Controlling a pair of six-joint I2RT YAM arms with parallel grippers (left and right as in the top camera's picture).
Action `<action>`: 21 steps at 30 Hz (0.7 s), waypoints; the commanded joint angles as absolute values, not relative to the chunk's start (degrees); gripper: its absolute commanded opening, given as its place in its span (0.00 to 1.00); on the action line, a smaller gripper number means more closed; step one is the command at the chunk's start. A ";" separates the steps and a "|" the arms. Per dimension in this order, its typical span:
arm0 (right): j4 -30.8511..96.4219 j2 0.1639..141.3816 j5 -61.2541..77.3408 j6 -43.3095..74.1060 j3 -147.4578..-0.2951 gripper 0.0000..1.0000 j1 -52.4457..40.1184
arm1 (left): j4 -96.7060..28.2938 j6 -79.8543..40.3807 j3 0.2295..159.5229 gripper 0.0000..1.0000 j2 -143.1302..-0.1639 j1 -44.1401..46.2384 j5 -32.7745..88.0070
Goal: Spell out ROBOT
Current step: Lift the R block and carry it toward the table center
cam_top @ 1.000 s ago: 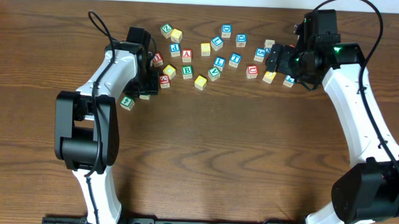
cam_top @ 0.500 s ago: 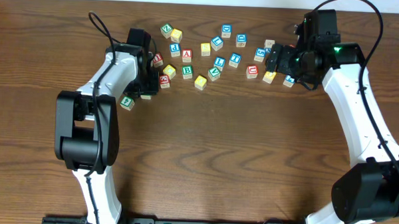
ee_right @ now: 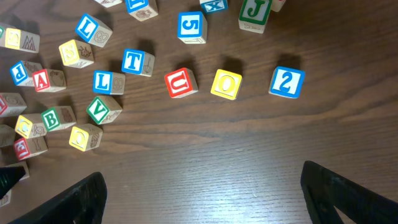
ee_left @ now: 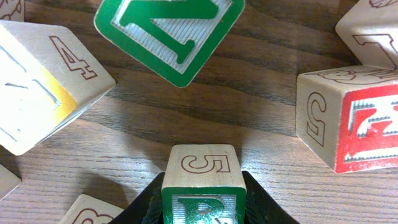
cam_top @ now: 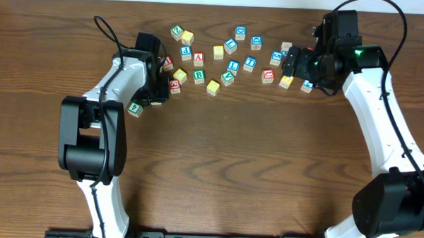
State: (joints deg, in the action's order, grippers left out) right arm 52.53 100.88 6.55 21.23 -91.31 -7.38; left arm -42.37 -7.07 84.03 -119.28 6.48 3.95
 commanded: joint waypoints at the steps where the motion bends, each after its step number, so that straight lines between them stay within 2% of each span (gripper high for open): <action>1: 52.53 101.19 5.87 20.49 -91.35 0.95 -7.55 | -42.72 -7.79 83.94 0.31 -119.66 6.50 3.44; 13: 52.56 101.19 5.87 20.49 -91.35 0.95 -7.55 | -44.31 -8.01 83.96 0.30 -113.01 8.36 3.44; 21: 52.56 101.19 5.87 20.51 -91.35 0.95 -7.55 | -47.75 -11.05 83.96 0.30 -109.60 14.57 3.49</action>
State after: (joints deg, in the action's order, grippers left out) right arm 52.53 100.88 6.55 21.23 -91.31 -7.38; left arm -46.54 -8.29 84.01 -110.59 11.92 3.95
